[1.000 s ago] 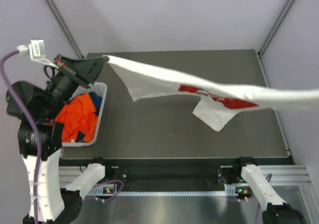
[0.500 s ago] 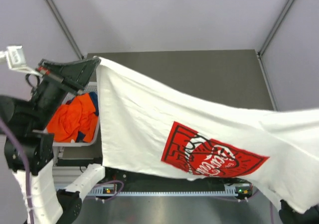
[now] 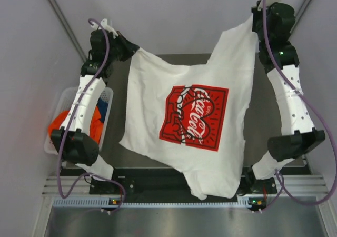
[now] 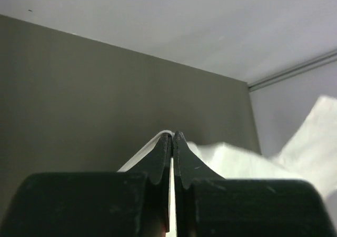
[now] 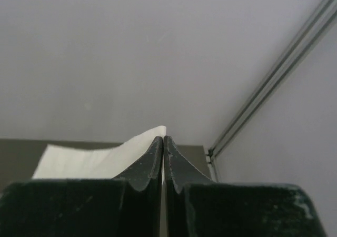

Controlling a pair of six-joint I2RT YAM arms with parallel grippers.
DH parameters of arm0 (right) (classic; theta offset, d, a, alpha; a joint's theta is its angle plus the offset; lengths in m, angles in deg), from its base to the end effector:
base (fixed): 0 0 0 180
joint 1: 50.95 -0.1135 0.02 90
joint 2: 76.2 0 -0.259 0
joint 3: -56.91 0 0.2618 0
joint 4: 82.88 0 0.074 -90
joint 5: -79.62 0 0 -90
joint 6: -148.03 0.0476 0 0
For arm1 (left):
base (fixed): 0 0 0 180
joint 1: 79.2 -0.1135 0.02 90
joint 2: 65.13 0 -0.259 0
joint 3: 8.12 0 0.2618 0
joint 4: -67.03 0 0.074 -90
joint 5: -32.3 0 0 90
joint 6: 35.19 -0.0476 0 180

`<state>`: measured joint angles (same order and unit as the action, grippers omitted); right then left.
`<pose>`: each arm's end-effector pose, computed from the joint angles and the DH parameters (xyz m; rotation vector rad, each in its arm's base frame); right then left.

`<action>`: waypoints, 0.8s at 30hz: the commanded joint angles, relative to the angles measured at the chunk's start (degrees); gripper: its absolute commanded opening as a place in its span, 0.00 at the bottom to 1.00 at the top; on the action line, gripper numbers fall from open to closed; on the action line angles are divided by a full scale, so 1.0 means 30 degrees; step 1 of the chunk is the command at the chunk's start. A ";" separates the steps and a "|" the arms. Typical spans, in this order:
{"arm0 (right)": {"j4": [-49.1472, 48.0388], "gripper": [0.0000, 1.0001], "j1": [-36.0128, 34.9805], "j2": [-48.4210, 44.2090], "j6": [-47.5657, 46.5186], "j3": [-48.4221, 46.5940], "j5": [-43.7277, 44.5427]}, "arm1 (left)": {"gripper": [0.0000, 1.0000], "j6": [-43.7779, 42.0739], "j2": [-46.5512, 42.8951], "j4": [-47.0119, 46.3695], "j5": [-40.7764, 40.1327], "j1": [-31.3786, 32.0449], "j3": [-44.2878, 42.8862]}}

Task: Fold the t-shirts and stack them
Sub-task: Flatten the tshirt out

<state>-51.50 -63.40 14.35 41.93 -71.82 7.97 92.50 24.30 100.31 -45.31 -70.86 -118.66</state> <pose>0.3417 0.0601 0.5484 -0.1012 1.4609 -0.2843 0.3739 -0.0651 0.4414 -0.3097 1.8181 -0.7635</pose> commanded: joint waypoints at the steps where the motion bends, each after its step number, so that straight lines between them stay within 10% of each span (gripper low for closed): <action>1: -0.1238 0.00 0.2735 0.0137 0.2638 -0.1202 -0.4585 | 0.00 -0.1372 0.1381 -0.3424 -0.1022 -0.0491 -0.0672; 12: -0.4136 0.00 0.5145 0.7078 0.4925 -0.2931 -1.1532 | 0.00 -0.0991 0.8039 -0.5974 0.1556 -0.2047 -0.3601; 24: -0.6192 0.00 0.5145 0.9868 0.6975 -0.2376 -1.1512 | 0.00 -0.2339 1.1409 -0.5714 0.0971 -0.2339 -0.6381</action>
<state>-64.51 -48.21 44.53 60.29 -77.50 -27.24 88.02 57.44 87.17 -41.62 -77.11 -132.43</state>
